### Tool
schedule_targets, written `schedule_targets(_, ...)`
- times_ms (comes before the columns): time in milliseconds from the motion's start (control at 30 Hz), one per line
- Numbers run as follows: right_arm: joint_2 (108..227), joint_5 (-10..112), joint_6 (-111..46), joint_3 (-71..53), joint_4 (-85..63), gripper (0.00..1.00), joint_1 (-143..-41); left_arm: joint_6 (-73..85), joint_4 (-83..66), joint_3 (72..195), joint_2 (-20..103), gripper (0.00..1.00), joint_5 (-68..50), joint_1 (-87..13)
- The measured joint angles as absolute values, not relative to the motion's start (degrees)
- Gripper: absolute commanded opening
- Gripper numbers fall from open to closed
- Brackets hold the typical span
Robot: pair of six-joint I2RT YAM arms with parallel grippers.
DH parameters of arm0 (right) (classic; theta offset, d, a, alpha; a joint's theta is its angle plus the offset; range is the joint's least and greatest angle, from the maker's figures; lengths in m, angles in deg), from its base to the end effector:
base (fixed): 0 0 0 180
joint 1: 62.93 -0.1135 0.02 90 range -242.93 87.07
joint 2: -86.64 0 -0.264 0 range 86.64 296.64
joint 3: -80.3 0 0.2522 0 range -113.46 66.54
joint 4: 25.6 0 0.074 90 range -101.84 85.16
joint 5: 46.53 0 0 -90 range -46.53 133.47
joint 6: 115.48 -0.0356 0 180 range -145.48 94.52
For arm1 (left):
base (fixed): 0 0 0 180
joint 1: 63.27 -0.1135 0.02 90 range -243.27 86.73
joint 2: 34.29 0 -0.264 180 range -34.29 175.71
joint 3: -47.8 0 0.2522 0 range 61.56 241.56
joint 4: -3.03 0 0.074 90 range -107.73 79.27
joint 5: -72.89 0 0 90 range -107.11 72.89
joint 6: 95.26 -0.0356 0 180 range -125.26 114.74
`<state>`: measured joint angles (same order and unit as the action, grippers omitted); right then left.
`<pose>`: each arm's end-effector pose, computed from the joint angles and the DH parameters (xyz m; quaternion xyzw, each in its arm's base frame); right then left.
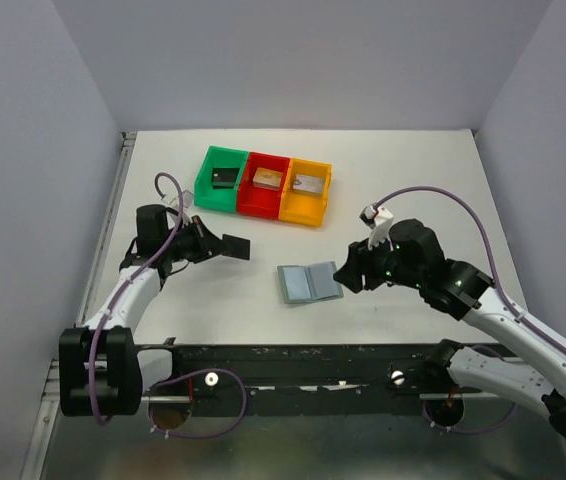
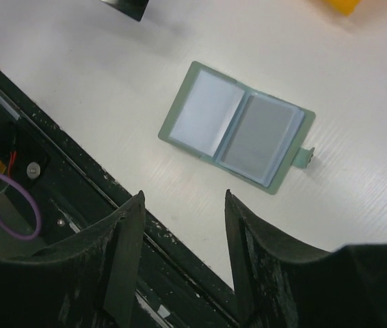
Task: Take the credit cards out of the card holder
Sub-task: Place the credit card at the center of the board.
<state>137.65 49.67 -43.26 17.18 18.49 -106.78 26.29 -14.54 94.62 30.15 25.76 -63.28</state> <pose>0.1367 0.1367 0.3137 -0.2225 0.8448 0.2887 0.3917 0.2283 -0.0242 0.2176 -0.0629 0.8410 -0.4287 0.3241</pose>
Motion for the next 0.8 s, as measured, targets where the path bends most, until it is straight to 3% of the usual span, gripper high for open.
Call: schedule_targets(800,139.5,56.6,-48.9,23.7,9.2,0.61,-106.8,21.7,-12.1,109.7,61.1,0.02,26.2,-71.7)
